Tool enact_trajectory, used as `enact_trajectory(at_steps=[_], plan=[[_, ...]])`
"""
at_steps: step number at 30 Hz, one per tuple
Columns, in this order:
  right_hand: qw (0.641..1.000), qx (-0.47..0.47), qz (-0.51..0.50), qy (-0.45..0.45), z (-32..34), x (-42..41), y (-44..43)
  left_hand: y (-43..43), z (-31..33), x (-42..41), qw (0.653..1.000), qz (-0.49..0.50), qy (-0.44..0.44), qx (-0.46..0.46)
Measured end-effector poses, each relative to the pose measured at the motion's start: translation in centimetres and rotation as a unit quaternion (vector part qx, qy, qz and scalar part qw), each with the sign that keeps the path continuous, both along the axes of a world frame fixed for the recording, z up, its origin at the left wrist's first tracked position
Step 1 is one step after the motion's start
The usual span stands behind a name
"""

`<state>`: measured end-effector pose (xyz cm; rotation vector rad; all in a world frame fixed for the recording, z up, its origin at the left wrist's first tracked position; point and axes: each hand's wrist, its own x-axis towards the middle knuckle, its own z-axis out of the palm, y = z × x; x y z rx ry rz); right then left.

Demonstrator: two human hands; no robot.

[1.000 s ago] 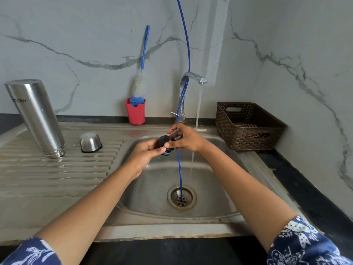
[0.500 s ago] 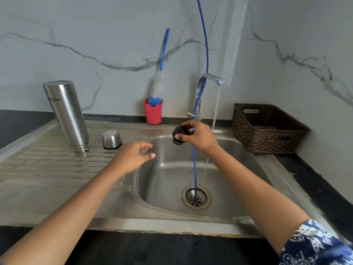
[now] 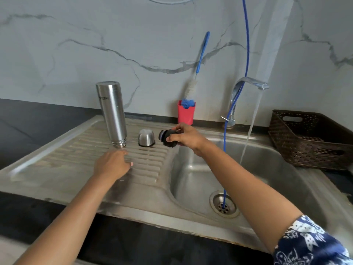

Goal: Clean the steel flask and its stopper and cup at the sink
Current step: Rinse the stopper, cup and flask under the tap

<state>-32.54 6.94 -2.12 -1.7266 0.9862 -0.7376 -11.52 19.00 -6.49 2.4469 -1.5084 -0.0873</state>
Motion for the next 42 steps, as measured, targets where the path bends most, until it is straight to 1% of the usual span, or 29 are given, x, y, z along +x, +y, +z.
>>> enact_trajectory(at_steps=[2,6,11,17,20,21,24,26,29,31,34,36,38,40,42], plan=[[1.000,0.006,0.019,0.006,0.0,1.7,0.4,0.4,-0.2,0.1,1.000,0.014,0.011,0.007],[0.998,0.017,0.052,0.017,-0.8,4.1,0.7,0.7,-0.6,0.4,0.999,0.019,0.048,-0.011],[0.997,0.011,0.070,0.011,-2.0,6.2,1.0,0.9,-0.6,0.7,0.998,0.030,0.059,-0.016],[0.994,-0.012,0.084,0.061,-3.5,7.9,0.9,0.8,-0.6,0.7,0.998,0.034,0.051,-0.010],[0.990,-0.040,0.089,0.098,-3.7,8.5,0.6,0.8,-0.6,0.7,0.998,0.036,0.053,-0.014],[0.987,-0.063,0.094,0.117,-3.6,8.6,0.5,0.8,-0.6,0.7,0.998,0.036,0.054,-0.014],[0.958,-0.189,0.122,0.175,-2.2,8.6,0.2,0.9,-0.6,0.8,0.998,0.036,0.056,-0.014],[0.933,-0.241,0.151,0.219,-0.6,8.6,-0.1,0.9,-0.6,0.8,0.998,0.039,0.055,-0.013],[0.887,-0.273,0.190,0.322,1.0,9.1,-0.9,0.9,-0.6,0.7,0.998,0.038,0.055,-0.012],[0.857,-0.282,0.216,0.372,1.2,9.6,-1.1,0.9,-0.5,0.7,0.998,0.038,0.055,-0.008],[0.841,-0.278,0.241,0.397,0.9,10.1,-1.3,0.9,-0.5,0.8,0.998,0.035,0.052,-0.003],[0.844,-0.273,0.245,0.391,0.6,10.3,-1.4,0.9,-0.5,0.8,0.998,0.033,0.047,0.000],[0.859,-0.251,0.247,0.370,0.4,10.2,-1.8,0.9,-0.5,0.7,0.998,0.032,0.046,0.001],[0.887,-0.194,0.254,0.335,0.9,9.6,-2.2,0.9,-0.5,0.7,0.998,0.033,0.045,0.001],[0.926,-0.144,0.229,0.262,1.6,9.0,-3.0,0.9,-0.5,0.7,0.998,0.034,0.045,-0.001]])
